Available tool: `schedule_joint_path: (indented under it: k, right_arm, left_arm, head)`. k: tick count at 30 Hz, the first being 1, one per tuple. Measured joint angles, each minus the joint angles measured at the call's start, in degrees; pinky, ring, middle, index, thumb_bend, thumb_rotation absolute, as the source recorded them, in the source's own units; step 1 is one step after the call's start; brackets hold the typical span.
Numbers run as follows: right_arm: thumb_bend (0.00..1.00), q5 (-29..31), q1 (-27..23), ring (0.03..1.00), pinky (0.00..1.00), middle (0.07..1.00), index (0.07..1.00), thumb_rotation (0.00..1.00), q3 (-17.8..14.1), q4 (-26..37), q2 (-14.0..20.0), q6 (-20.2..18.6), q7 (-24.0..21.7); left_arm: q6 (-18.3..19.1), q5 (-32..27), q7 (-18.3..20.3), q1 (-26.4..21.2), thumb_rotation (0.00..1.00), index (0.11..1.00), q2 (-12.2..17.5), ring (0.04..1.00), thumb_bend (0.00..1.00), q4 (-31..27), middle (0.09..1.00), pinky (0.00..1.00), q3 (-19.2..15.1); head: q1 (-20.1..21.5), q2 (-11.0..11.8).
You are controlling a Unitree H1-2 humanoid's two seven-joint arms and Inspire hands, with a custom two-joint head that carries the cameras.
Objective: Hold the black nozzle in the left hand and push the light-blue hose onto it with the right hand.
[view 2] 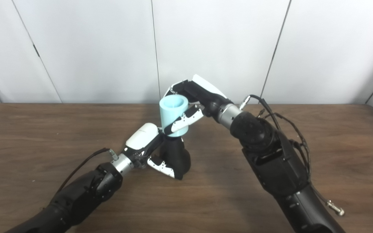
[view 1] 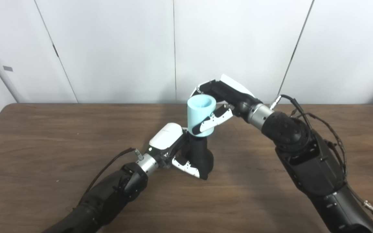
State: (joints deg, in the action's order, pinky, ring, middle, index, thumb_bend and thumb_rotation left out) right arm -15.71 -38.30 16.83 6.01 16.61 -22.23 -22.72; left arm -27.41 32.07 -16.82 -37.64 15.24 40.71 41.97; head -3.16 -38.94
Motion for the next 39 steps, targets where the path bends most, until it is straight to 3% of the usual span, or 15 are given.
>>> schedule_joint_path:
  k: [17, 39]
  right_arm:
    - [0.53, 0.0, 0.0, 0.48, 0.41, 0.515, 0.466, 0.0, -2.1, 0.1, -0.6, -0.3, 0.0]
    - [0.53, 0.5, 0.9, 0.435, 0.38, 0.486, 0.477, 0.0, -1.7, 3.3, -1.4, -2.1, -1.3]
  left_arm:
    - [0.0, 0.0, 0.0, 0.0, 0.0, 0.478, 0.0, 0.604, 0.52, 0.0, 0.492, 0.53, 0.0]
    - [0.0, 0.0, 0.1, 0.0, 0.0, 0.473, 0.0, 0.591, 0.52, 0.0, 0.497, 0.51, -0.1]
  head:
    - [0.1, -0.3]
    - [0.1, -0.8]
